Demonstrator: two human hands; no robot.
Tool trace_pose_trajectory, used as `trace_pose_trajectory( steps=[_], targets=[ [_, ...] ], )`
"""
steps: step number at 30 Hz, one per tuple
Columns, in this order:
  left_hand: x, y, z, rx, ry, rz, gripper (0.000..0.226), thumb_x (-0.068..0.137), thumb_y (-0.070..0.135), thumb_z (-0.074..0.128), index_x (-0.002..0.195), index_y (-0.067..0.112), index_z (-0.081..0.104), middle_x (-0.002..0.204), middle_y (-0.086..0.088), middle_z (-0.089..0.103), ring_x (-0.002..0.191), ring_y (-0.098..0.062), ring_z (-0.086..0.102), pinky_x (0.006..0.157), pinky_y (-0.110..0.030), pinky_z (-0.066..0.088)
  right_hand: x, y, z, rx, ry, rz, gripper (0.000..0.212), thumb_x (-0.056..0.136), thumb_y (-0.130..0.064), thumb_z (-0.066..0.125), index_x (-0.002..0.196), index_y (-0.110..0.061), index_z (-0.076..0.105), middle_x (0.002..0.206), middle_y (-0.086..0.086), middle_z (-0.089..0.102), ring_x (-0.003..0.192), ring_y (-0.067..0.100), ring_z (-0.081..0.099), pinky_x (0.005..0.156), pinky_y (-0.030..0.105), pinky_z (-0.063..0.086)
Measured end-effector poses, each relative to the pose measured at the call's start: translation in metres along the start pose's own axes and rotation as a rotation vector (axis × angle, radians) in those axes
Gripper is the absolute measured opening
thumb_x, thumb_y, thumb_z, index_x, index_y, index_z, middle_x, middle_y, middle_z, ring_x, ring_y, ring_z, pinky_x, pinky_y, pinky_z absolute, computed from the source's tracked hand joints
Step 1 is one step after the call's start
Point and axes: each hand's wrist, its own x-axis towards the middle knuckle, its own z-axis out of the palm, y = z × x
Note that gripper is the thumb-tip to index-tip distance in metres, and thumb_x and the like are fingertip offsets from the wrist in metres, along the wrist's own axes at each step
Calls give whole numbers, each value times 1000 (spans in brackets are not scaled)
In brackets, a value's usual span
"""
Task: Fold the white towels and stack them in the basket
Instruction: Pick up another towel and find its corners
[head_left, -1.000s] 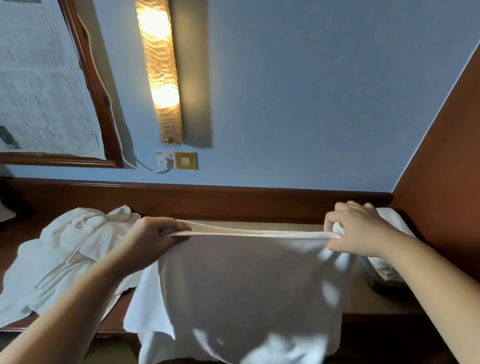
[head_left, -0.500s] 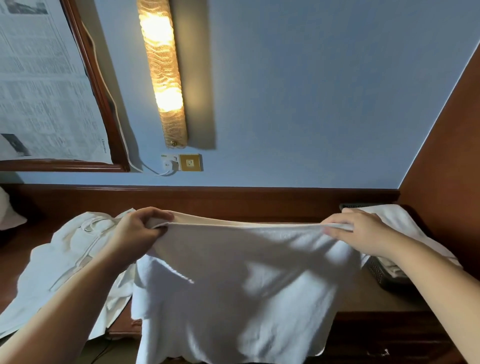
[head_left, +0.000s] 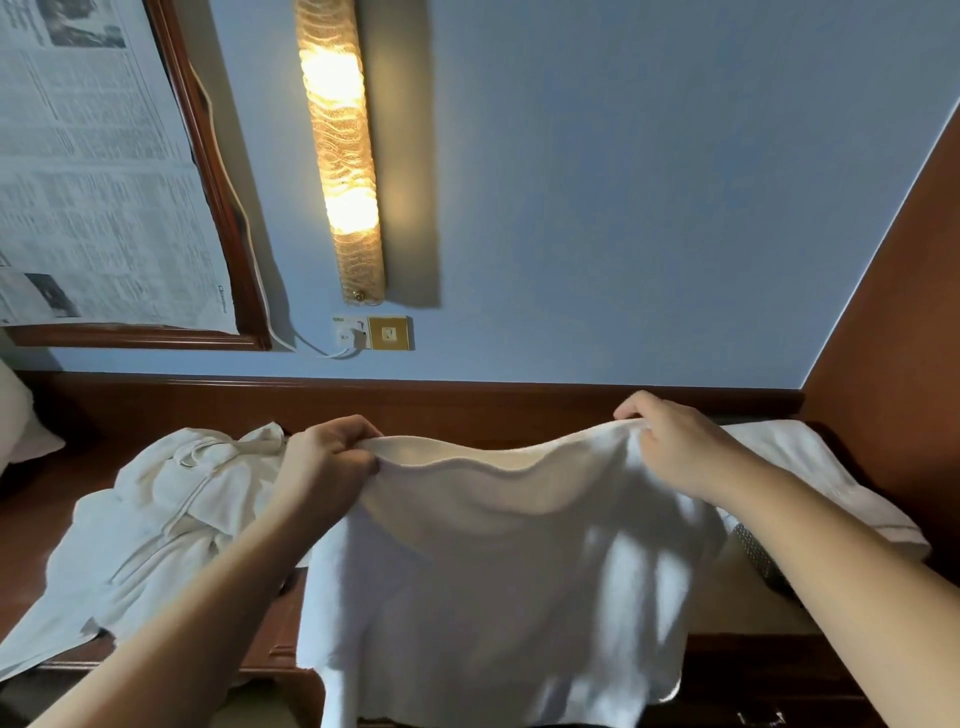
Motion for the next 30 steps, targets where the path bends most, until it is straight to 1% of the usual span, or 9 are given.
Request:
trace_pose_trajectory(
  steps=[3,8,12,14,18,20,23,26,30],
  targets=[
    [-9,18,18,76,-8,135,26,74,3,60,71,27,70,58,7,64,61,-10,60,51,-28,47,-12,-52,1,-95,-59,-125,35,97,-31,42,129,-41,55,127,-4,68,116,27,61,92,38,48],
    [-20,50,37,-58,-189,319,40,81,-5,55,81,34,59,66,12,67,57,-7,53,51,-19,39,-29,-114,15,-197,-127,-337,74,82,-84,53,146,-53,34,79,-12,61,98,22,67,82,38,51],
    [-21,52,31,-64,-325,456,42,83,-4,53,95,35,43,70,-3,65,58,-11,43,54,-32,40,-21,-108,31,-63,-139,-291,35,90,-75,56,108,-45,59,84,-11,65,85,15,62,66,29,45],
    [-18,43,28,5,-337,488,40,86,0,56,92,38,45,73,-2,65,63,-18,51,59,-37,46,-20,-100,35,-22,-151,-253,30,93,-69,57,98,-39,60,88,-11,66,86,13,61,69,29,48],
    [-18,33,28,62,-314,548,42,90,-2,60,82,39,59,69,11,60,61,-9,51,56,-25,42,-27,-97,46,67,-240,-204,35,88,-77,57,101,-44,55,92,-12,66,87,12,62,82,41,57],
    [-20,31,31,55,-290,580,38,90,-2,61,82,35,65,70,15,61,63,-13,56,56,-26,45,-31,-102,52,55,-252,-202,50,78,-86,59,110,-48,55,96,-14,68,90,11,64,80,38,56],
    [-21,32,34,68,-280,615,32,94,2,63,88,33,64,69,19,60,62,-13,56,56,-27,48,-31,-108,65,-89,-165,-254,52,87,-81,50,126,-47,54,104,-10,72,98,20,67,80,37,54],
    [-19,33,31,143,-303,689,23,99,11,62,98,33,57,70,21,57,63,-9,57,56,-22,48,-28,-109,72,-102,-141,-238,37,98,-67,41,118,-41,58,108,-8,72,102,26,67,81,39,54],
    [-17,19,28,217,-244,780,6,102,26,48,101,30,51,77,11,55,63,-16,50,58,-38,50,-27,-108,57,-34,-124,-245,18,103,-50,46,92,-37,52,97,-7,70,95,26,65,70,34,41]
  ],
)
